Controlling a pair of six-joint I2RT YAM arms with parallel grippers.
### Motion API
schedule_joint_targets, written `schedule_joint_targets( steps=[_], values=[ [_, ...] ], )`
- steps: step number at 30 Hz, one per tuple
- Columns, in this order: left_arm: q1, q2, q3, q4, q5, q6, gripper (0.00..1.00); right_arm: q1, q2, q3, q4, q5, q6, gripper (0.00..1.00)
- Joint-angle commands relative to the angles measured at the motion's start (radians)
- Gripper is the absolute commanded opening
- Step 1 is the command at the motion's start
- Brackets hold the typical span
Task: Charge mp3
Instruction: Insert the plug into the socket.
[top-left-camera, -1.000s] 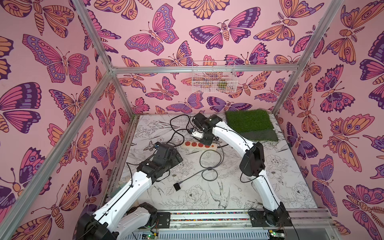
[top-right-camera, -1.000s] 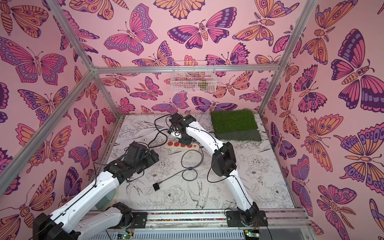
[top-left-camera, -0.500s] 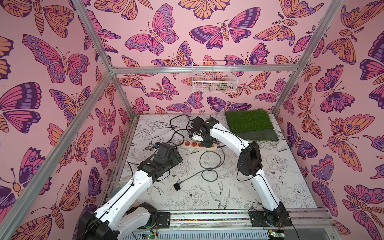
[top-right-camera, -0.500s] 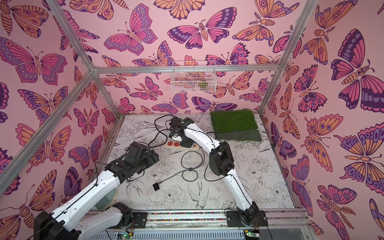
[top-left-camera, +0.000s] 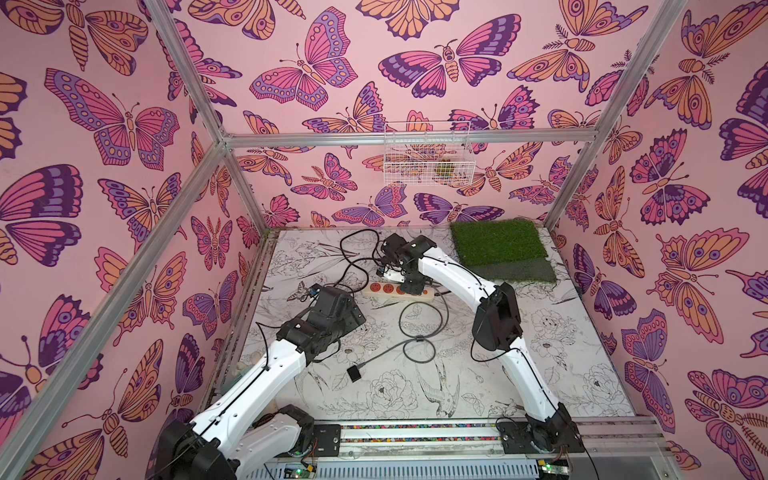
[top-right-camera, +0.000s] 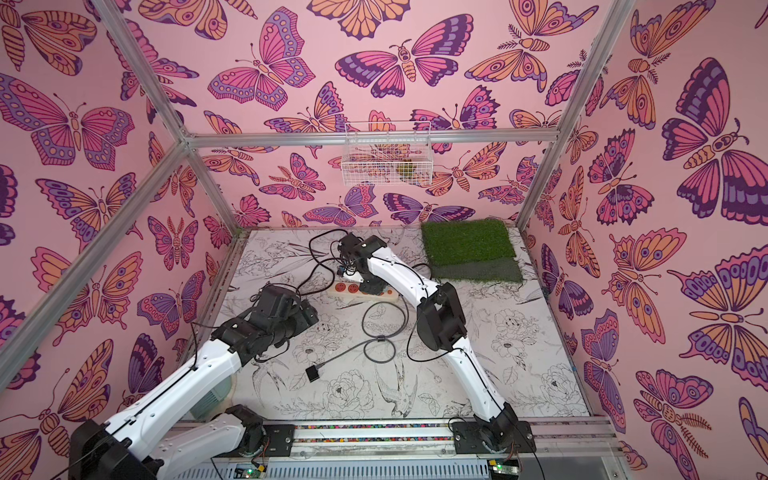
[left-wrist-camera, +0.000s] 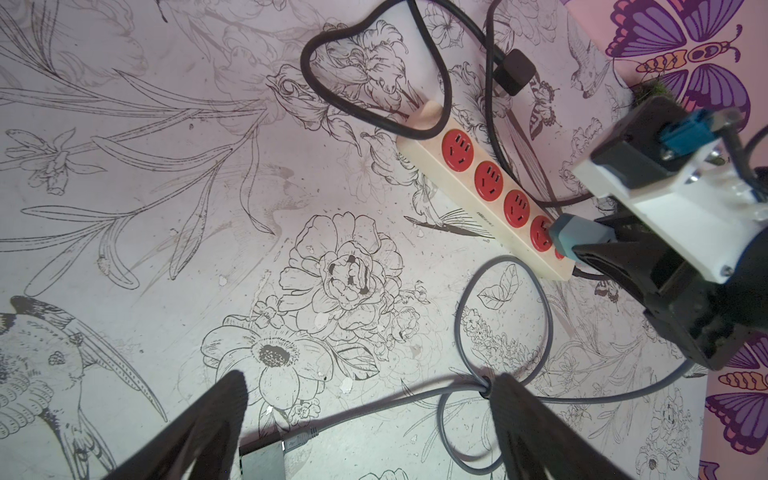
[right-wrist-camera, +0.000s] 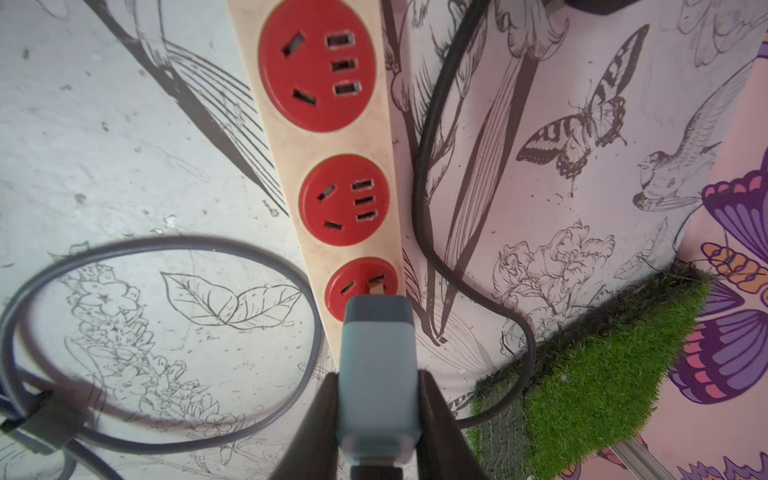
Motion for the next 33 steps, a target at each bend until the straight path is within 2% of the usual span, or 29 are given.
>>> schedule_joint_targets(
  steps=[1,6,12,18,23,27,30,32,33],
  values=[
    [0.006,-0.002,0.002,-0.033,-0.022,0.018,0.93,-0.001,0.021,0.016,-0.017,-0.014,-0.016,0.00],
    [0.007,0.006,0.008,-0.032,-0.016,0.019,0.93,-0.001,0.029,0.001,-0.012,0.004,-0.032,0.00],
    [0.007,0.003,0.007,-0.032,-0.014,0.024,0.93,0.030,0.037,-0.053,-0.026,0.091,-0.126,0.00],
    [0.007,0.003,0.005,-0.033,-0.003,0.026,0.93,0.038,0.048,-0.013,-0.083,0.049,-0.110,0.00],
    [0.007,0.004,0.007,-0.037,0.006,0.026,0.93,0.007,0.079,0.037,-0.139,-0.097,-0.080,0.00],
    [0.007,0.013,0.010,-0.037,0.020,0.023,0.93,0.007,0.120,0.078,-0.178,-0.145,-0.059,0.00],
    [0.007,0.025,0.020,-0.048,0.025,0.027,0.93,0.006,0.133,0.104,-0.205,-0.150,-0.053,0.00],
    [0.007,0.026,0.025,-0.057,0.024,0.030,0.92,0.005,0.137,0.106,-0.193,-0.101,-0.053,0.00],
    [0.007,0.026,0.027,-0.060,0.022,0.030,0.92,0.005,0.133,0.098,-0.203,-0.125,-0.066,0.00]
  ],
)
